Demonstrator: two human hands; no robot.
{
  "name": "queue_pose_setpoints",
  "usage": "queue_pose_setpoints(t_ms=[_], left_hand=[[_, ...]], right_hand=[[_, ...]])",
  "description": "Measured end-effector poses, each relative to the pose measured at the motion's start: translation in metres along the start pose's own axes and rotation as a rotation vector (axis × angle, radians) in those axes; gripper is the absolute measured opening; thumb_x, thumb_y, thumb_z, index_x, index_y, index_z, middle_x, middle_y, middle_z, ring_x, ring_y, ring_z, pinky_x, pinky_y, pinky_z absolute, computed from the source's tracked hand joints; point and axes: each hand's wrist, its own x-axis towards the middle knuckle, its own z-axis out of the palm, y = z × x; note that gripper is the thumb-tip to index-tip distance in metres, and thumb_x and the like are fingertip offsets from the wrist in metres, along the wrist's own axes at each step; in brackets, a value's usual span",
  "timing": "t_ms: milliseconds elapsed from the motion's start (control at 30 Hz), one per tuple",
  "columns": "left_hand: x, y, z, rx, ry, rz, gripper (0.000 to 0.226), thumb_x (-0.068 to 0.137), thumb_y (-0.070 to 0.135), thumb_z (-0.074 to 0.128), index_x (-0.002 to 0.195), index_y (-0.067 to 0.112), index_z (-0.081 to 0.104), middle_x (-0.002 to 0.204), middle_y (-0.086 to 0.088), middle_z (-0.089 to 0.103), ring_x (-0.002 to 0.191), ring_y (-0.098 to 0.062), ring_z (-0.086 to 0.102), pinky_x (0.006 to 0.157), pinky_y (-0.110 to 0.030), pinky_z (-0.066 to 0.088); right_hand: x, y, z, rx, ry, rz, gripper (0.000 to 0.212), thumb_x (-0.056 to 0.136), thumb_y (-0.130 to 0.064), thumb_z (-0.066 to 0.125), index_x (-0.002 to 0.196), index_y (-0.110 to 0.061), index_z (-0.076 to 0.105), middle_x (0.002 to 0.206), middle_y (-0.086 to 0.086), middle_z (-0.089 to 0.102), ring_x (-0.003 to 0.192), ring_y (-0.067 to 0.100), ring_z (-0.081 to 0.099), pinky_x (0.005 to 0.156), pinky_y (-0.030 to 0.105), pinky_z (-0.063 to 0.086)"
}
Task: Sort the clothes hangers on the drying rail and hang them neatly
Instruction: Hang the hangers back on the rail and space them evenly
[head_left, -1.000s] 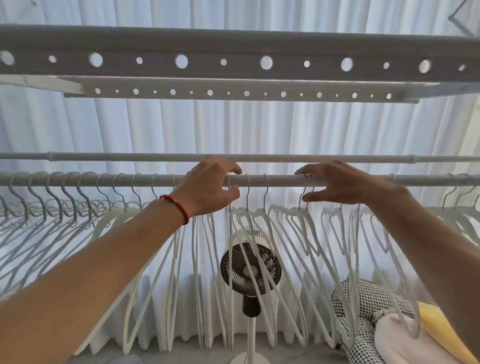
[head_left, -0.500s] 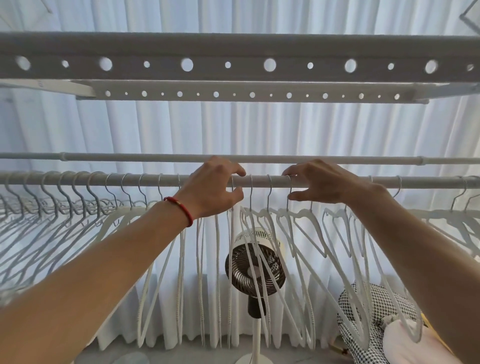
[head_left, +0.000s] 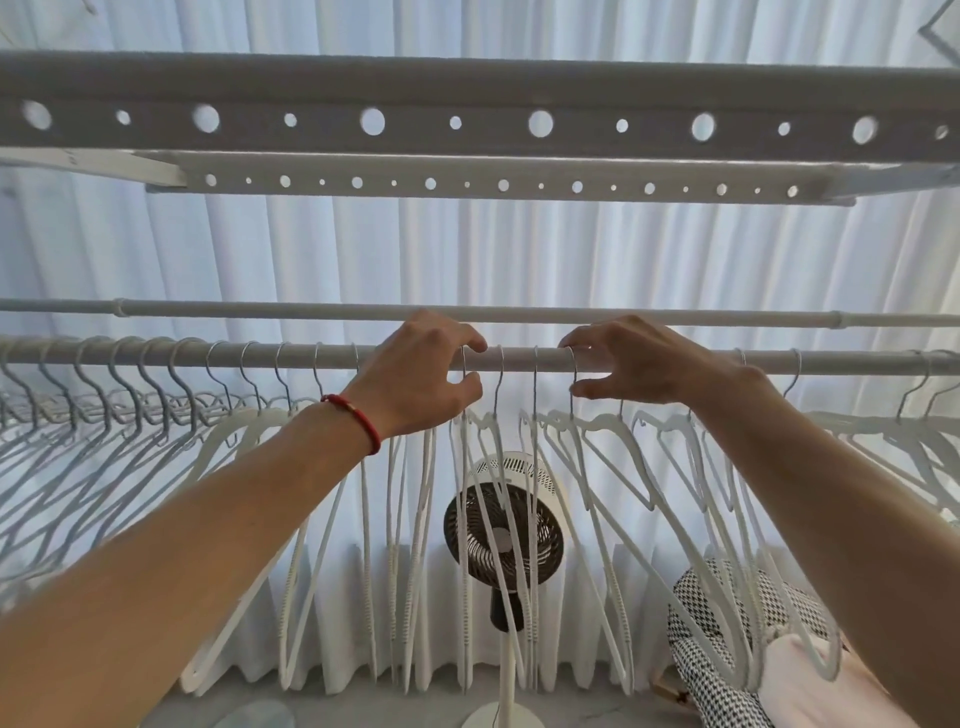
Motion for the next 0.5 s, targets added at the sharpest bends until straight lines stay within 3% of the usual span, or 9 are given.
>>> queue_pose_setpoints(t_ms=[200,367,500], left_hand=[[0.001,-0.002,0.000,-0.002,0.025,0.037,0.034,0.085,0.025,0.068,0.119,0.018,0.070,0.119,0.000,0.068,0.122,-0.017,0.052,0.099,-0.030,0.042],[0.003,-0.003,0.000,-0.001,0.029,0.043,0.033,0.085,0.025,0.068,0.118,0.018,0.070,0.118,-0.001,0.068,0.121,-0.020,0.053,0.096,-0.031,0.041],[0.005,-0.001,0.001,-0.004,0.019,0.048,0.033,0.085,0.025,0.068,0.117,0.019,0.070,0.119,-0.001,0.069,0.121,-0.020,0.053,0.099,-0.033,0.043]], right_hand=[[-0.016,0.020,-0.007,0.058,0.017,0.038,0.074,0.077,-0.043,0.086,0.141,-0.018,0.057,0.123,-0.005,0.066,0.108,0.017,0.063,0.092,0.030,0.048],[-0.030,0.040,-0.010,0.006,-0.037,0.080,0.050,0.078,-0.043,0.085,0.121,-0.026,0.065,0.092,-0.009,0.065,0.085,0.016,0.059,0.077,0.037,0.050],[-0.029,0.036,-0.007,-0.016,0.009,0.079,0.041,0.078,-0.046,0.085,0.110,-0.027,0.068,0.082,-0.006,0.064,0.078,0.020,0.058,0.074,0.043,0.052]])
